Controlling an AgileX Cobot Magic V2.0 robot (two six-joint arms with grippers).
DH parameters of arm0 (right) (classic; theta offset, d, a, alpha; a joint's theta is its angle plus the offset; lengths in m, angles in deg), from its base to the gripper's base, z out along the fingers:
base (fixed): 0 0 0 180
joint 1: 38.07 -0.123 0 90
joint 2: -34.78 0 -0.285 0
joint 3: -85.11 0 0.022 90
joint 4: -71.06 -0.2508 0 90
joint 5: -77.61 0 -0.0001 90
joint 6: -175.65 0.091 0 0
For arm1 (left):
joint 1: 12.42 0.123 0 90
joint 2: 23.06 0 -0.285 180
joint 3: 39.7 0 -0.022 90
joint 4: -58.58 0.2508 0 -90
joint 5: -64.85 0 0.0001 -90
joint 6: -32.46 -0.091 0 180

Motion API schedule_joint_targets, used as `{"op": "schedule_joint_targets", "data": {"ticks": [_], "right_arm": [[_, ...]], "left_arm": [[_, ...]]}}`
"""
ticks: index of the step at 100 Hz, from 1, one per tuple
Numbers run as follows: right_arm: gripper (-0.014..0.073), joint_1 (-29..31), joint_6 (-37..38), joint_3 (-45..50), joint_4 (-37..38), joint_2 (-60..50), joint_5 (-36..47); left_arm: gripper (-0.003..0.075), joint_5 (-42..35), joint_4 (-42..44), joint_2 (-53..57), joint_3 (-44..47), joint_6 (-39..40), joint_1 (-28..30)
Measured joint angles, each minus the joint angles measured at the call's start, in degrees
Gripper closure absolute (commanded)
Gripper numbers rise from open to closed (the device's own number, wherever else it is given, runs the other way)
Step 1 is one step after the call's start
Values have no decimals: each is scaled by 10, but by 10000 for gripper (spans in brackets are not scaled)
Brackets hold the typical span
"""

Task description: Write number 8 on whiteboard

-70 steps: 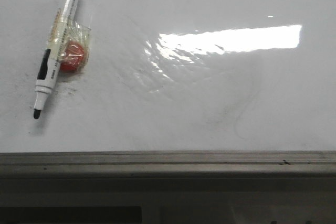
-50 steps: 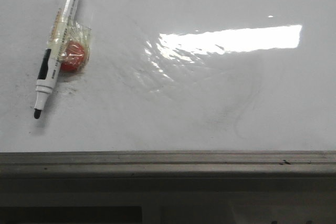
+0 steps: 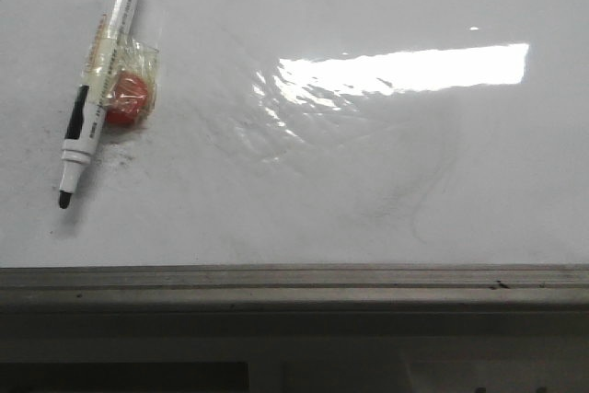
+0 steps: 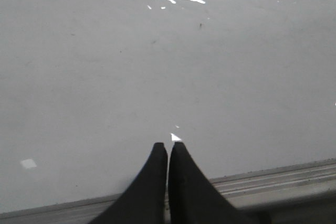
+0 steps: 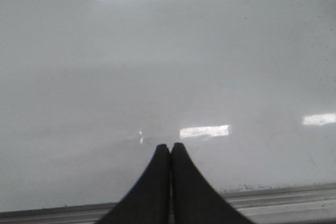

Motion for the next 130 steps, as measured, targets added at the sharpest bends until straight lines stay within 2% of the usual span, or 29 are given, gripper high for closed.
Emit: {"op": "schedule_joint_targets", "data": {"ticks": [58, 88, 113, 130], "right_arm": [[657, 0, 0, 0, 0, 0, 0], [657, 0, 0, 0, 0, 0, 0], [657, 0, 0, 0, 0, 0, 0], [657, 0, 0, 0, -8, 0, 20]], "left_arm": [[741, 0, 0, 0, 0, 0, 0], [741, 0, 44, 0, 0, 0, 0], [741, -65, 55, 0, 0, 0, 0], [741, -89, 34, 0, 0, 0, 0]]}}
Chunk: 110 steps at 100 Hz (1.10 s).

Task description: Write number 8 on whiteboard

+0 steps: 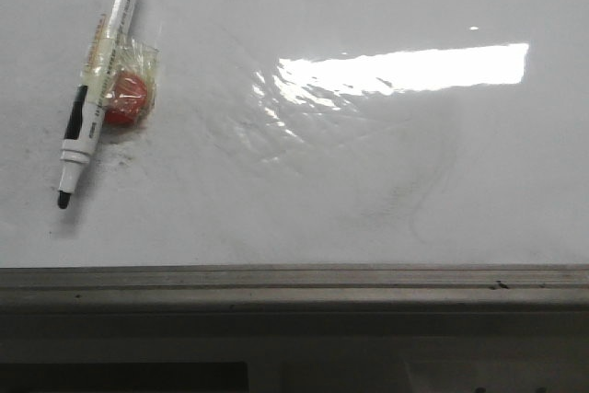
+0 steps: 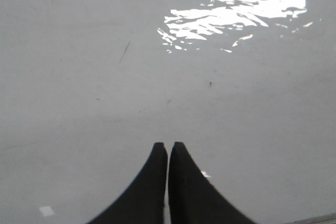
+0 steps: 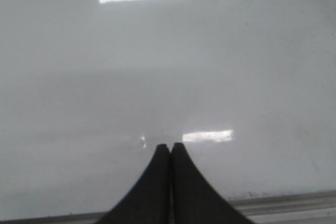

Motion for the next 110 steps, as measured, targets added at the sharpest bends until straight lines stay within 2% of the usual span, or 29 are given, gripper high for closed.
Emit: {"op": "schedule_joint_targets", "data": {"ticks": [11, 28, 49, 76, 90, 110], "right_arm": [[657, 0, 0, 0, -8, 0, 37], [657, 0, 0, 0, -12, 0, 46], [657, 0, 1, 0, -118, 0, 88], [657, 0, 1, -2, -138, 0, 100], [657, 0, -2, -40, -138, 0, 56], [657, 0, -47, -131, -138, 66, -60]], "left_arm": [[741, -6, -7, 0, 0, 0, 0], [741, -45, -9, 0, 0, 0, 0], [741, -75, -11, 0, 0, 0, 0], [741, -101, -111, -1, -1, 0, 0], [741, -64, -87, -36, -36, 0, 0], [741, -52, -64, -133, -101, 0, 0]]}}
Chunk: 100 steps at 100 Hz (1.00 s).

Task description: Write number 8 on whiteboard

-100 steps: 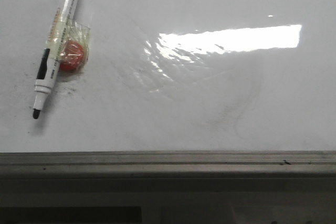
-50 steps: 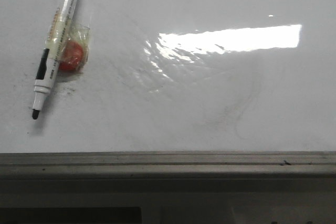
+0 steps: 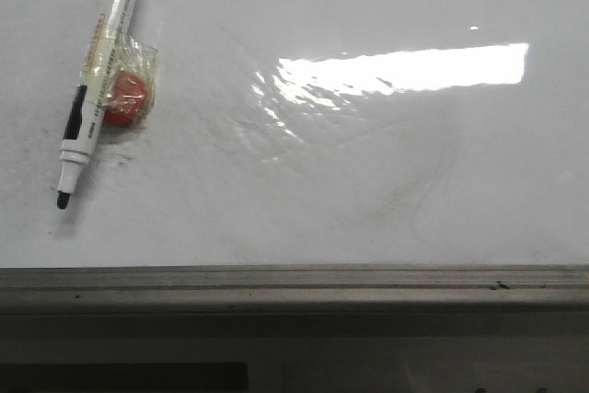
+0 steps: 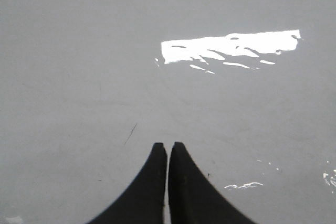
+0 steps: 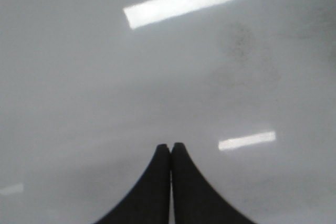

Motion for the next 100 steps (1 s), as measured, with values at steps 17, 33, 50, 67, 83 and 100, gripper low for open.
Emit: {"op": "schedule_joint_targets", "data": {"ticks": [17, 33, 50, 67, 83, 100], "right_arm": [[657, 0, -10, -61, 0, 61, -66], [657, 0, -13, -67, 0, 84, -79], [657, 0, -13, -49, 0, 86, -82], [657, 0, -13, -46, 0, 86, -82], [657, 0, -13, -45, 0, 86, -78], [657, 0, -13, -45, 0, 86, -64]], "left_arm": [[728, 0, 1, -48, -25, 0, 0], [518, 0, 1, -62, -26, 0, -1], [342, -49, -12, -78, -26, 0, -24], [342, -73, -21, -109, -26, 0, -72], [343, -104, -24, -146, -25, 0, -156], [345, -145, -25, -180, -25, 0, -265]]}}
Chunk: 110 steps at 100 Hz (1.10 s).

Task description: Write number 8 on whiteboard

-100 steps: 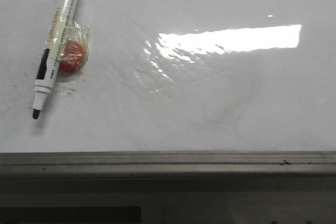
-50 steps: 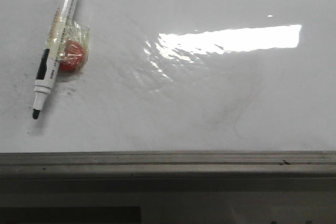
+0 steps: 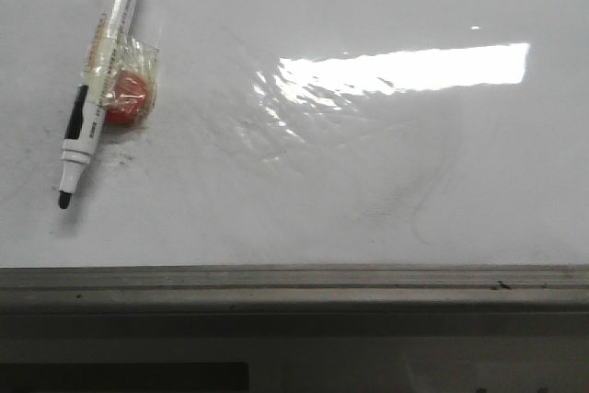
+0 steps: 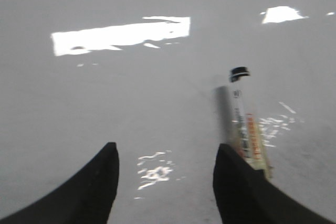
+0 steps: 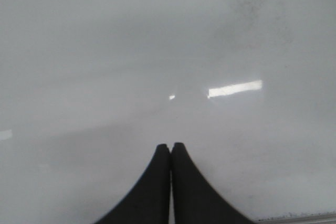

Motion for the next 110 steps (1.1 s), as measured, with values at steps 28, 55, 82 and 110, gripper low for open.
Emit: {"op": "schedule_joint_targets", "data": {"ticks": [28, 55, 82, 110], "right_arm": [[657, 0, 0, 0, 0, 0, 6], [657, 0, 0, 0, 0, 0, 12], [657, 0, -1, 0, 0, 0, 14], [657, -20, -1, 0, 0, 0, 14]], "left_arm": [[345, -51, -69, -77, 0, 0, -116], [345, -65, -88, -150, 0, 0, -163], [379, -107, -104, -218, 0, 0, -169], [640, -119, -104, -264, -1, 0, -170]]}}
